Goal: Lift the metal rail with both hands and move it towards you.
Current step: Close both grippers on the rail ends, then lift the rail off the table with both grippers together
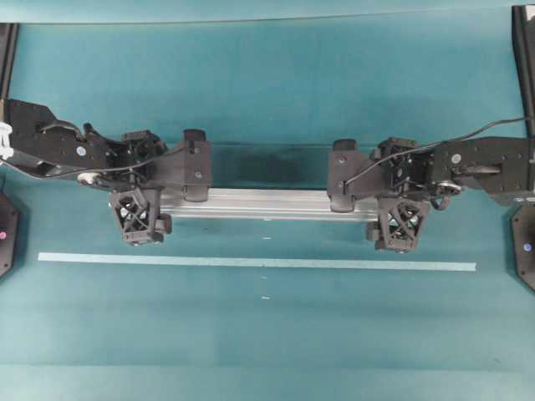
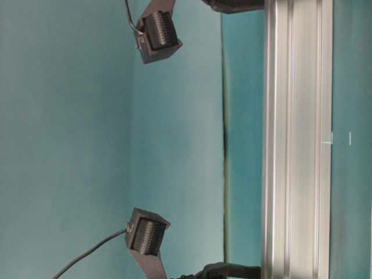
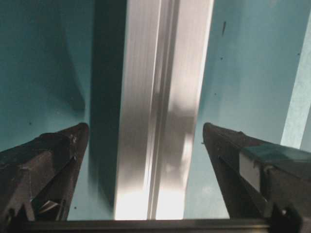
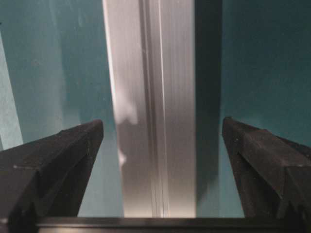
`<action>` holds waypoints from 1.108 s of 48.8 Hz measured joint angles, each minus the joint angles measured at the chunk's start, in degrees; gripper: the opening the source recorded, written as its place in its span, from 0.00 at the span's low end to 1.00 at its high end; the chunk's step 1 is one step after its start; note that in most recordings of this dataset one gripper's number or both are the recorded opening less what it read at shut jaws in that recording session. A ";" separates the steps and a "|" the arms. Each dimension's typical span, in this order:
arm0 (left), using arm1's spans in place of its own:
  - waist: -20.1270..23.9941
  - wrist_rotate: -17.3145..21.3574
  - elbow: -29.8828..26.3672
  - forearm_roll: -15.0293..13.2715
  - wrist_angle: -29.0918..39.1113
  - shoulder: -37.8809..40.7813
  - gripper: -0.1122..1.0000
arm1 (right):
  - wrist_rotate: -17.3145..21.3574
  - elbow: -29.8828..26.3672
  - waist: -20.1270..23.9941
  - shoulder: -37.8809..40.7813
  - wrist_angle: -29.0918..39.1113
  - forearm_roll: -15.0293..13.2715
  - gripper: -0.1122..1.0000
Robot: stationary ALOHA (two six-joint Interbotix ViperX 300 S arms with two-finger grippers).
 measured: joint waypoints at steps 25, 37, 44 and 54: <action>-0.79 0.00 0.44 0.00 -2.37 0.00 0.41 | 0.53 -0.35 0.00 0.44 3.25 0.18 0.50; -1.05 0.26 0.70 0.09 -2.55 -0.18 0.38 | 0.44 -0.44 0.09 0.44 3.34 0.79 0.47; -1.05 0.26 0.79 0.09 -2.64 -0.18 0.38 | 0.53 -0.44 0.00 0.35 3.43 0.97 0.47; -1.05 0.26 0.79 0.09 -2.64 -0.26 0.38 | 0.44 -0.44 0.00 0.44 3.34 0.97 0.47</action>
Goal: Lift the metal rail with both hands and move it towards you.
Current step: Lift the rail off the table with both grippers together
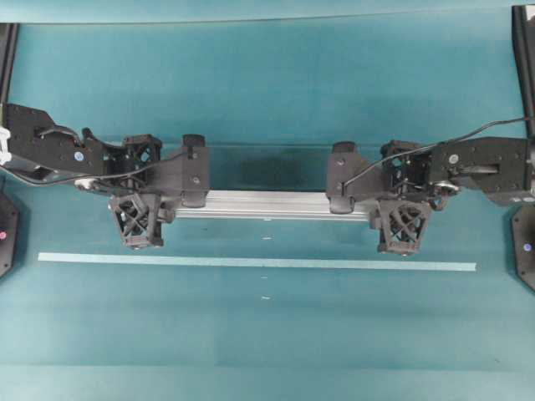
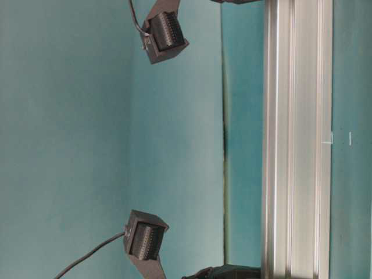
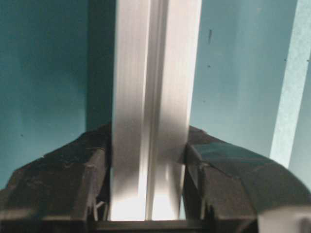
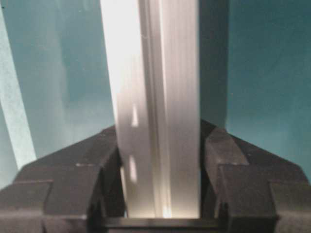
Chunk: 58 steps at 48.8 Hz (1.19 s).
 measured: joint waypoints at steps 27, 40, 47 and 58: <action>-1.49 -4.83 -6.59 0.09 15.82 -8.00 0.38 | -0.18 -9.14 -1.05 -7.91 19.51 1.41 0.47; -3.87 -8.17 -15.82 0.18 29.36 -12.57 0.38 | 1.05 -17.58 -0.62 -12.83 33.49 1.49 0.46; -4.66 -8.53 -21.36 0.18 36.04 -13.27 0.38 | 2.72 -20.65 0.35 -14.59 38.41 1.58 0.47; -5.80 -8.70 -29.62 0.18 44.65 -13.27 0.38 | 6.24 -26.89 1.76 -16.44 47.37 1.85 0.47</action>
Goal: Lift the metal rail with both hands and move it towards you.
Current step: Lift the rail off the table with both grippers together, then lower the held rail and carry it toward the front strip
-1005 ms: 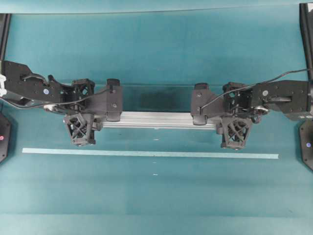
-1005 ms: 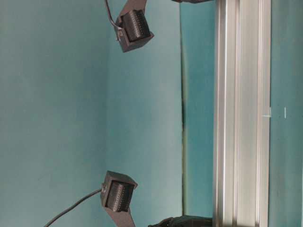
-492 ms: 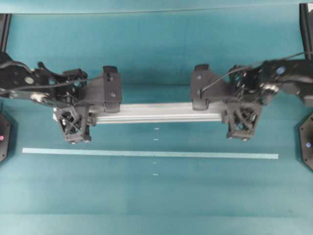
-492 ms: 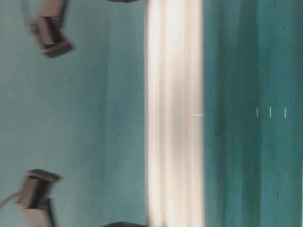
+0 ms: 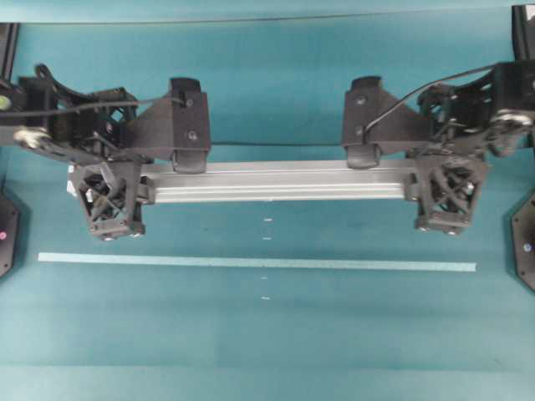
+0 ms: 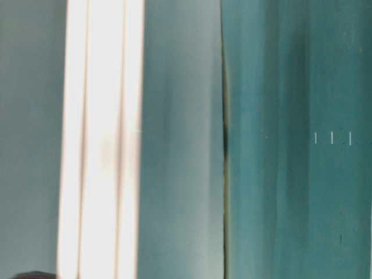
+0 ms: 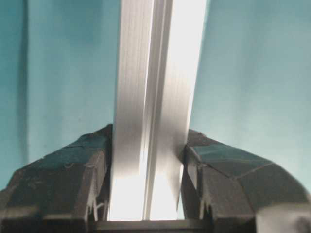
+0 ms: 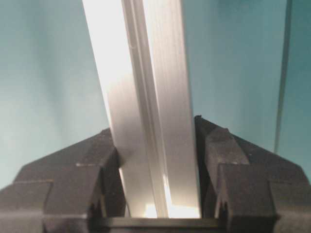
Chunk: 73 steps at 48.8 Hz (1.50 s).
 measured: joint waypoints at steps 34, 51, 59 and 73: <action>-5.10 -3.69 -26.28 -0.35 18.37 4.04 0.38 | 12.39 -22.85 8.17 -0.97 18.02 0.53 0.47; -5.36 -4.04 -27.60 -0.35 18.90 4.83 0.38 | 12.39 -23.29 8.35 -0.97 18.11 0.53 0.47; -5.36 -4.04 -27.51 -0.44 18.90 5.01 0.38 | 12.39 -23.29 8.35 -0.97 18.11 0.53 0.47; -5.54 -4.66 -22.85 -0.35 18.46 5.45 0.38 | 12.39 -16.52 8.35 -0.79 16.26 0.53 0.46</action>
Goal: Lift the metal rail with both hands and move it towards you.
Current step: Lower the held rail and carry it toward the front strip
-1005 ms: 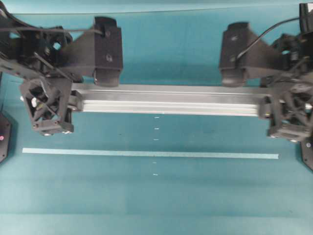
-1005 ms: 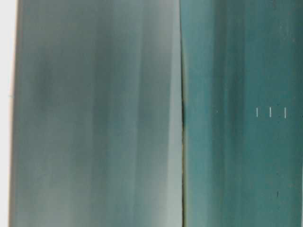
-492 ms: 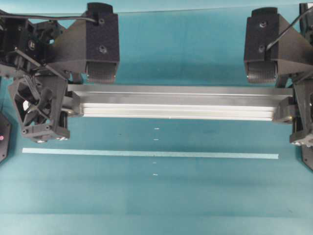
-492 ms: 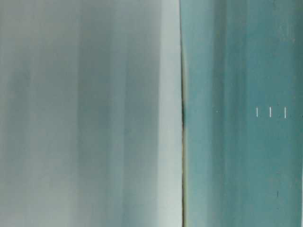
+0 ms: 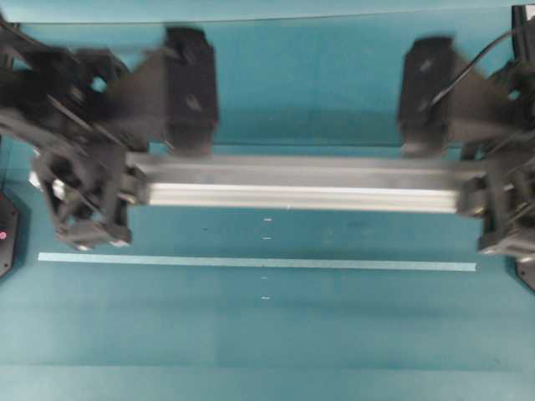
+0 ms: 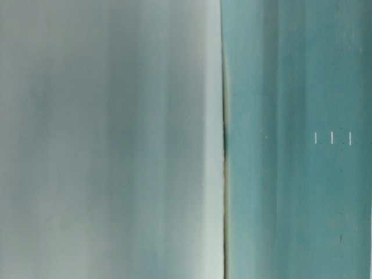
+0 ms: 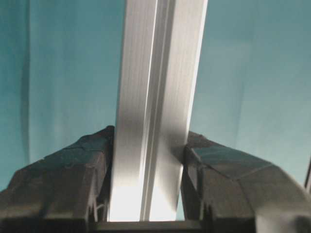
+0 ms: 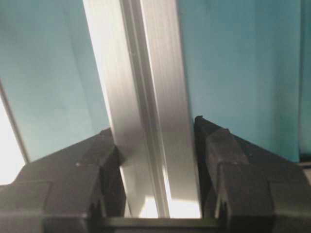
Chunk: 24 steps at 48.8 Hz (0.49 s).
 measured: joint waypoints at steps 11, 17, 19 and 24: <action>0.35 -0.26 12.30 0.18 -7.38 0.09 0.38 | -0.09 11.43 0.00 -0.88 -10.20 -0.70 0.47; 0.70 -0.35 19.60 0.26 -13.27 0.09 0.38 | 0.00 16.79 0.00 -1.14 -15.91 -1.05 0.47; 0.70 -0.35 21.27 0.35 -14.94 0.09 0.38 | -0.09 18.90 0.00 -1.05 -17.84 -1.32 0.47; 0.88 -0.44 24.70 0.35 -18.19 0.26 0.38 | -0.09 22.94 0.00 -0.70 -23.03 -1.76 0.46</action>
